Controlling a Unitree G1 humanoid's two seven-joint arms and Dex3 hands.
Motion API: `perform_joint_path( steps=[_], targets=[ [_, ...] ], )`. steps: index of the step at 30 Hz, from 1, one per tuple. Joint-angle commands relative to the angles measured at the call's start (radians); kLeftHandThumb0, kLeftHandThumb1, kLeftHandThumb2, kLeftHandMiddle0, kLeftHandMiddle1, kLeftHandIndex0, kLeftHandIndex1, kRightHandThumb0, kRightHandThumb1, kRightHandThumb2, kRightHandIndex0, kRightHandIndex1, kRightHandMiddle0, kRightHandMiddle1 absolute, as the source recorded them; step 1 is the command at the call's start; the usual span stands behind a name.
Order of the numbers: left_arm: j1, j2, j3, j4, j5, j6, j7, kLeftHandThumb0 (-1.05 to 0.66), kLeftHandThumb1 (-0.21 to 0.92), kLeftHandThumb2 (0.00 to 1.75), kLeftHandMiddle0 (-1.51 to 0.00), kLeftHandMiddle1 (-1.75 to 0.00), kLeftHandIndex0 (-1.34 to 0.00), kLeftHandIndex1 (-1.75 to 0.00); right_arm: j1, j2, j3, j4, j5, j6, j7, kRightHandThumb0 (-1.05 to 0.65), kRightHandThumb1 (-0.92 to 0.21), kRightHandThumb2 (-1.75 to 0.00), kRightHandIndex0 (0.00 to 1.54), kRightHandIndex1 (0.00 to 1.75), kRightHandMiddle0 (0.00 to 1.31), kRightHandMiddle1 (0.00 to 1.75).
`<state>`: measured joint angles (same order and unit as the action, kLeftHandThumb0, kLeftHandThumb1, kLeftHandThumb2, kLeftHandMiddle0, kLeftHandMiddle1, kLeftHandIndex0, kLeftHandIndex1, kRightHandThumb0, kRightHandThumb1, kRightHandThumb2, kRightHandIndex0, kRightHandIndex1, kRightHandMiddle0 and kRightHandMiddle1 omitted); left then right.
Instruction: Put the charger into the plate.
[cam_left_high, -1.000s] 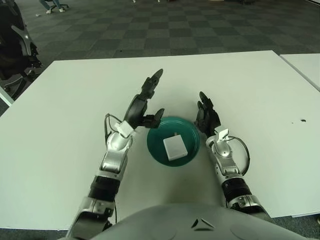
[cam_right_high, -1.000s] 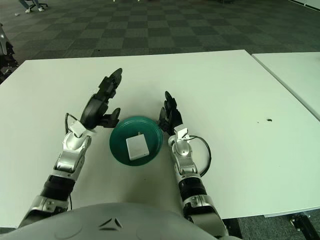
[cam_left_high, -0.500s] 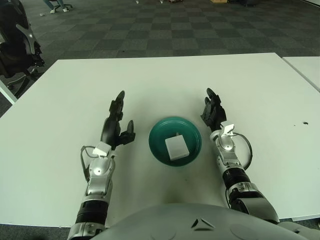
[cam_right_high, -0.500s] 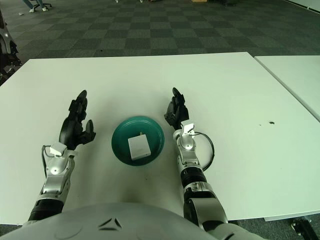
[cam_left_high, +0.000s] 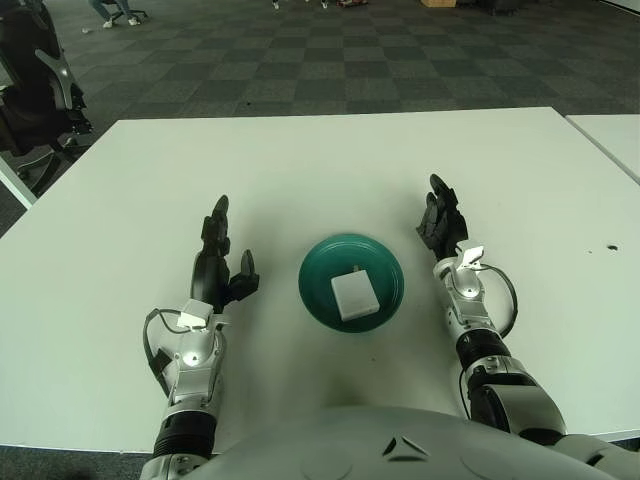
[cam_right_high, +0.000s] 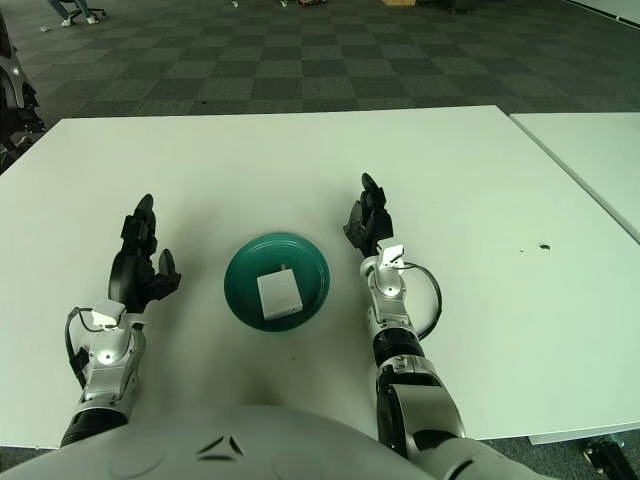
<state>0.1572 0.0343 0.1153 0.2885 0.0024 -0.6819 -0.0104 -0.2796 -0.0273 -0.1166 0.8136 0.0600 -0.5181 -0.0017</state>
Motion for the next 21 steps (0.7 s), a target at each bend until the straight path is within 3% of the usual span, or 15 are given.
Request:
perform_joint_path(
  steps=[1, 13, 21],
  targets=[
    [0.019, -0.028, -0.002, 0.056, -0.008, -0.007, 0.019, -1.0, 0.92, 1.0, 0.0, 0.0, 0.0, -0.17, 0.135, -0.013, -0.017, 0.13, -0.003, 0.083, -0.011, -0.8, -0.92, -0.84, 0.0, 0.0, 0.0, 0.21],
    [0.068, -0.053, -0.04, 0.029, -0.013, 0.044, -0.002, -0.98, 0.92, 1.01, -0.01, -0.01, 0.0, -0.17, 0.168, -0.026, -0.015, 0.11, -0.006, 0.059, 0.01, -0.81, -0.92, -0.85, 0.0, 0.0, 0.0, 0.19],
    [0.136, -0.082, -0.124, -0.07, -0.045, 0.105, -0.062, -0.94, 0.92, 1.01, -0.03, -0.01, 0.0, -0.2, 0.199, -0.027, -0.012, 0.091, -0.025, 0.004, -0.006, -0.8, -0.92, -0.82, 0.01, 0.0, 0.0, 0.23]
  ],
)
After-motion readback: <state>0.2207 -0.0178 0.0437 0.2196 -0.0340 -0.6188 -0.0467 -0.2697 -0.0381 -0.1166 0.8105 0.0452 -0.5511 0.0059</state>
